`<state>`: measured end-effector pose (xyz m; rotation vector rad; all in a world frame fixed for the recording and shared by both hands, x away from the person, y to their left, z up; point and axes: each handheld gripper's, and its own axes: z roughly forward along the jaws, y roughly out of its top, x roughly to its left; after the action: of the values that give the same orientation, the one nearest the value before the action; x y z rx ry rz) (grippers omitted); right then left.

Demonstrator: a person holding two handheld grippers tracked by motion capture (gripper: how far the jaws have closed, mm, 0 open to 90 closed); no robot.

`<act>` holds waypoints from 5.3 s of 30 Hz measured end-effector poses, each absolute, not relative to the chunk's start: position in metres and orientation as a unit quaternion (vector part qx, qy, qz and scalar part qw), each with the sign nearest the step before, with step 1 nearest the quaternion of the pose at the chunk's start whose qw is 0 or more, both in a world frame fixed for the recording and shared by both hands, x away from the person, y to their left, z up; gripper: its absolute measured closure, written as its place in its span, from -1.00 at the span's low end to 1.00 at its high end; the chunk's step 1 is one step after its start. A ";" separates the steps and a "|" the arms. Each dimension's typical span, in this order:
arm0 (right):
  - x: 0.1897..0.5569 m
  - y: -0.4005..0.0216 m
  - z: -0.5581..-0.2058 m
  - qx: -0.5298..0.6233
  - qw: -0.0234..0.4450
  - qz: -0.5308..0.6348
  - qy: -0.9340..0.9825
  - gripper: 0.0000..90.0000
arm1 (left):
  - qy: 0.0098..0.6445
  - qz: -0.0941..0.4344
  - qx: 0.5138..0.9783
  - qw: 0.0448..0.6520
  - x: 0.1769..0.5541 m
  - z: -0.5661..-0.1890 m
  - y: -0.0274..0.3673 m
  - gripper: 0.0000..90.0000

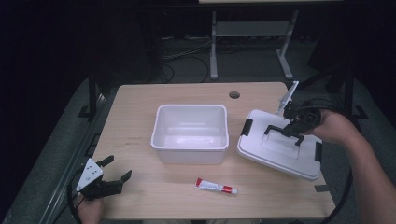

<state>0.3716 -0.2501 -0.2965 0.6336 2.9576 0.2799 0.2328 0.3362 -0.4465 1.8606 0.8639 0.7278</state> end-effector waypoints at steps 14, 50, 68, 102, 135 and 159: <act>0.374 -0.250 -0.322 0.211 0.038 0.094 0.972 0.87 | 0.351 0.298 0.757 0.463 0.233 -0.446 0.336 -0.70; 0.392 -0.233 -0.375 0.218 0.025 0.087 0.972 0.87 | 0.351 0.302 0.756 0.463 0.232 -0.446 0.337 -0.70; 0.391 -0.227 -0.384 0.217 0.019 0.083 0.973 0.86 | 0.351 0.301 0.756 0.464 0.232 -0.446 0.337 -0.70; 0.358 -0.217 -0.362 0.195 0.031 0.113 0.974 0.57 | 0.350 0.301 0.756 0.464 0.232 -0.446 0.336 -0.70; 0.286 -0.147 -0.375 0.099 0.031 0.140 0.985 0.17 | 0.350 0.302 0.756 0.463 0.231 -0.445 0.336 -0.70; 0.278 -0.100 -0.402 0.058 0.008 0.130 0.990 0.06 | 0.350 0.303 0.755 0.464 0.231 -0.445 0.337 -0.70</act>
<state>0.2783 -0.0997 -0.4021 0.1801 3.0939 0.4077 0.2305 0.3373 -0.4451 1.8551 0.8594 0.7456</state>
